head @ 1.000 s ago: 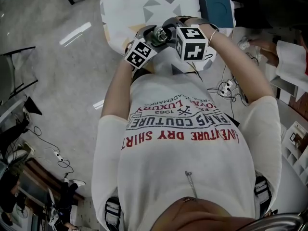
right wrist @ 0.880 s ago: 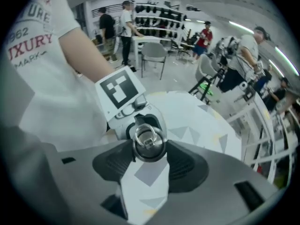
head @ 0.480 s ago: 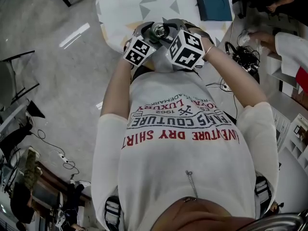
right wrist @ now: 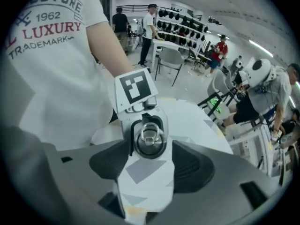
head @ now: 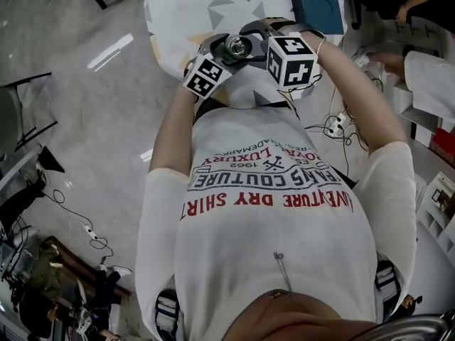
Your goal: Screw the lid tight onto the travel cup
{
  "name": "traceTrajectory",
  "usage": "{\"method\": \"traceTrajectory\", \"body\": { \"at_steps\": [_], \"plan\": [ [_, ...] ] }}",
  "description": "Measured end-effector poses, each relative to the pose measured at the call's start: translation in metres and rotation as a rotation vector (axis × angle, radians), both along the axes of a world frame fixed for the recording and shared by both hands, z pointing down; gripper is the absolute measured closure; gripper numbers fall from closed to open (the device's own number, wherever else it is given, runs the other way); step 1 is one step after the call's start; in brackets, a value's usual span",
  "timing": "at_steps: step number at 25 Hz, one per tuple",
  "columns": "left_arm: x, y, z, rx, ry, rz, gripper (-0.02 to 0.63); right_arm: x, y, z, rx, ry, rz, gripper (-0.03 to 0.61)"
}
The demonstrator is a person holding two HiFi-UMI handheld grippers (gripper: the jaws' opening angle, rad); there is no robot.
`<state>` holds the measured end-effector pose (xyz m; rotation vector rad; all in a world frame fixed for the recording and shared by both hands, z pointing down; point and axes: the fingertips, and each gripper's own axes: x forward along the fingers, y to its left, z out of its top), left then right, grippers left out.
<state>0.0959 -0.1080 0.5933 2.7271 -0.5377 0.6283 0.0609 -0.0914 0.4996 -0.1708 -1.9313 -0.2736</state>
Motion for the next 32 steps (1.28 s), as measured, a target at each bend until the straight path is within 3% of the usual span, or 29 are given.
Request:
{"method": "traceTrajectory", "body": {
  "at_steps": [5, 6, 8, 15, 24, 32],
  "plan": [
    [0.000, 0.001, 0.006, -0.002, 0.003, -0.005, 0.221, -0.001, 0.001, 0.005, 0.046, 0.063, -0.234, 0.306],
    [-0.001, 0.001, 0.006, -0.007, -0.001, -0.008, 0.221, -0.001, 0.002, 0.007, 0.055, 0.073, -0.270, 0.339],
    [-0.002, 0.002, 0.005, -0.006, -0.002, -0.009, 0.221, -0.001, 0.003, 0.008, 0.055, 0.068, -0.289, 0.341],
    [-0.002, 0.002, 0.006, -0.011, -0.013, -0.002, 0.221, -0.002, 0.001, 0.007, 0.029, 0.017, -0.128, 0.344],
    [0.000, 0.001, 0.003, 0.006, -0.007, 0.014, 0.221, -0.005, -0.005, 0.006, 0.006, -0.057, 0.268, 0.344],
    [0.001, 0.002, -0.002, -0.007, -0.011, 0.022, 0.219, -0.003, -0.008, 0.004, 0.034, -0.156, 0.308, 0.331]
  ]
}}
